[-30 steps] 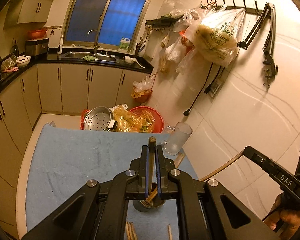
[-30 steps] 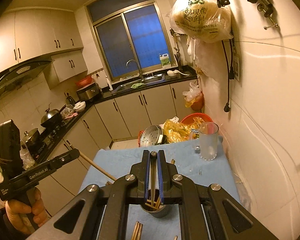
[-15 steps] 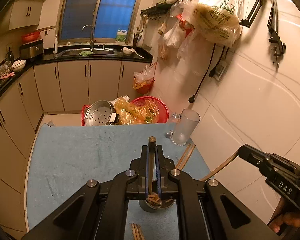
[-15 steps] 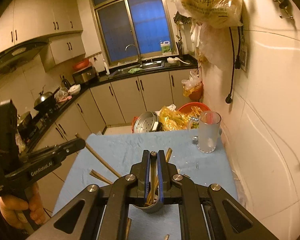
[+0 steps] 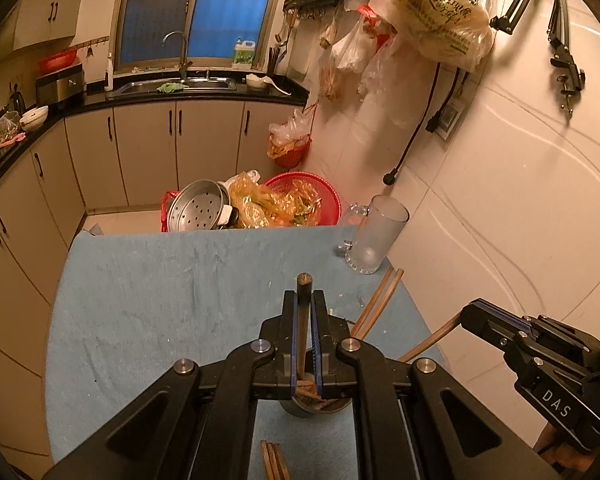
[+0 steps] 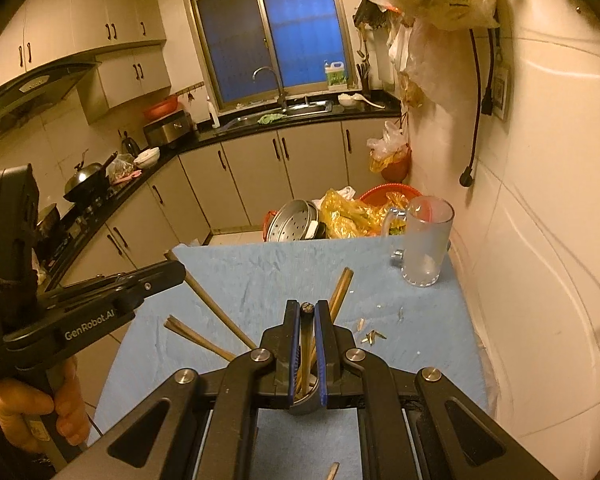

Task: Organize utensils
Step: 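Open the right tool over the cup while the left tool releases its chopstick, then move both open tools back to the remaining chopsticks on the cloth, then close the right tool on a chopstick while the left tool grasps another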

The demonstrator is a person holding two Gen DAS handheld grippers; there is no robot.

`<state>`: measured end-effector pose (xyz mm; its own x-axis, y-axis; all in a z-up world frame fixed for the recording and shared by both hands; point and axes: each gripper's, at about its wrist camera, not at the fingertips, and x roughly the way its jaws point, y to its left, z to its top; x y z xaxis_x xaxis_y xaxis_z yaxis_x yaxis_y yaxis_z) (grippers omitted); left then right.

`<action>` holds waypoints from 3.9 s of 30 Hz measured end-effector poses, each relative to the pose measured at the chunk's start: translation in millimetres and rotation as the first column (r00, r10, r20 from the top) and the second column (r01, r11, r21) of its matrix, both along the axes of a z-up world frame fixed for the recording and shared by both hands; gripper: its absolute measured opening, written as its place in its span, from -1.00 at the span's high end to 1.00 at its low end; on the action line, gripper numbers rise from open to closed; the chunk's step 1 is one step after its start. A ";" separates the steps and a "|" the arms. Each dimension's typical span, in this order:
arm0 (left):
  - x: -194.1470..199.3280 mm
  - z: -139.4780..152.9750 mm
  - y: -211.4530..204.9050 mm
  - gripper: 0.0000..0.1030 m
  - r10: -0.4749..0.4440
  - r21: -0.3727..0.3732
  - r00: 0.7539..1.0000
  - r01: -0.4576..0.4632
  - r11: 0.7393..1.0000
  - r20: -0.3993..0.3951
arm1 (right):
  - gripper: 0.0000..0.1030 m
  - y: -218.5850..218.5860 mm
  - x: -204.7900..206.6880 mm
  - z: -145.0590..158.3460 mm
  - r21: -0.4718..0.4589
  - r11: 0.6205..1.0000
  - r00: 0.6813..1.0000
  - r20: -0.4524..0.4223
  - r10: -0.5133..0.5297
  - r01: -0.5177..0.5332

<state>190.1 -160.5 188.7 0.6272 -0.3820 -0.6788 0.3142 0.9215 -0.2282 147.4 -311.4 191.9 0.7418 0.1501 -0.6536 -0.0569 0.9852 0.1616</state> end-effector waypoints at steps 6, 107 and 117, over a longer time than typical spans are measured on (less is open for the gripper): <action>0.5 -8.5 -3.5 0.88 0.000 0.018 1.000 0.000 1.000 -0.019 | 0.84 1.1 2.5 -7.1 -0.002 1.000 1.000 -0.018 0.004 -0.004; -26.4 -241.4 55.8 0.83 -0.074 0.049 0.831 0.121 0.991 -0.551 | 0.72 107.4 10.4 -223.2 0.051 0.978 0.824 -0.532 0.196 -0.200; -31.5 -243.5 76.8 0.82 -0.067 0.027 0.821 0.100 0.995 -0.567 | 0.72 131.3 16.5 -244.4 -0.065 0.972 0.821 -0.550 0.155 -0.227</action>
<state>158.6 -83.8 -54.8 0.0946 -0.3685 -0.9248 0.2221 0.9134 -0.3412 164.0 -180.1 -52.5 0.2317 0.1444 -0.9620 -0.1853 0.9774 0.1021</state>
